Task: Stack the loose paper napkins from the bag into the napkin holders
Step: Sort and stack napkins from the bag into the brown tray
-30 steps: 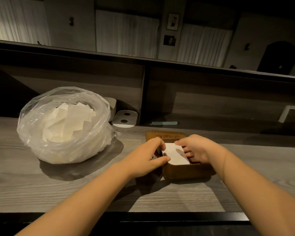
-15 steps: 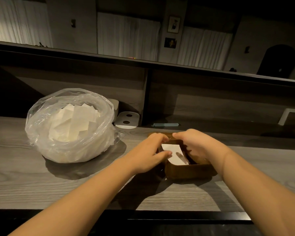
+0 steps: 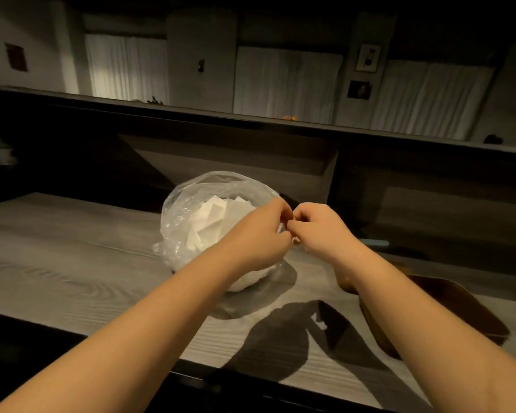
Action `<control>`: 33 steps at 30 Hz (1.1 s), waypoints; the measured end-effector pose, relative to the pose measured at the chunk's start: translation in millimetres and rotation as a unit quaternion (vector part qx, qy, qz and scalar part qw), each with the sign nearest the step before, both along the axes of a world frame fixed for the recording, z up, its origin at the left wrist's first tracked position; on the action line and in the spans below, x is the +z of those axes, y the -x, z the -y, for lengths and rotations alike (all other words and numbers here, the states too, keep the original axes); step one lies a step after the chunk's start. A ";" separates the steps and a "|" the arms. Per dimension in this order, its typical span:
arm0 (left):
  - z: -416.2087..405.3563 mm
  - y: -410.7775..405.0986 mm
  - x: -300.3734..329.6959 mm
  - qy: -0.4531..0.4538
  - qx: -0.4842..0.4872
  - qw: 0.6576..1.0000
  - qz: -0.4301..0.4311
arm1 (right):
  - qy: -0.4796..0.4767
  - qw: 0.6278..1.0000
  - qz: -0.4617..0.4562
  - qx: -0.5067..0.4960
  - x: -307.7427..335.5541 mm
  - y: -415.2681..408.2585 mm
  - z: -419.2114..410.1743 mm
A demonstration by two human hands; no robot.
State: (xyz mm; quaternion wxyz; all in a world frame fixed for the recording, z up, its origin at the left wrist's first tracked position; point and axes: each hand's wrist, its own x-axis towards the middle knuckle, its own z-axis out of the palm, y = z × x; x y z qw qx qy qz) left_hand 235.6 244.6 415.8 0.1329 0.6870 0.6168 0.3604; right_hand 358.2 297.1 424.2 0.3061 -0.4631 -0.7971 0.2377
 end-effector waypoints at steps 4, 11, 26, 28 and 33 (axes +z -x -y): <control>3.6 59.2 4.8 -0.075 0.100 0.992 -0.023 | -0.107 0.992 0.030 0.054 7.6 39.6 -16.3; 1.8 124.7 -11.1 -0.008 0.225 0.973 -0.042 | -0.104 0.940 0.234 0.224 16.5 75.0 -38.3; -7.9 118.3 -24.5 -0.018 0.179 0.984 0.004 | -0.321 0.805 0.457 0.202 14.5 97.8 -37.4; -8.0 121.7 -26.2 -0.017 0.185 0.982 0.014 | -0.292 0.814 0.466 0.185 14.9 96.4 -34.4; -7.6 121.6 -26.7 -0.028 0.182 0.982 0.028 | -0.323 0.774 0.509 0.195 14.9 94.6 -29.9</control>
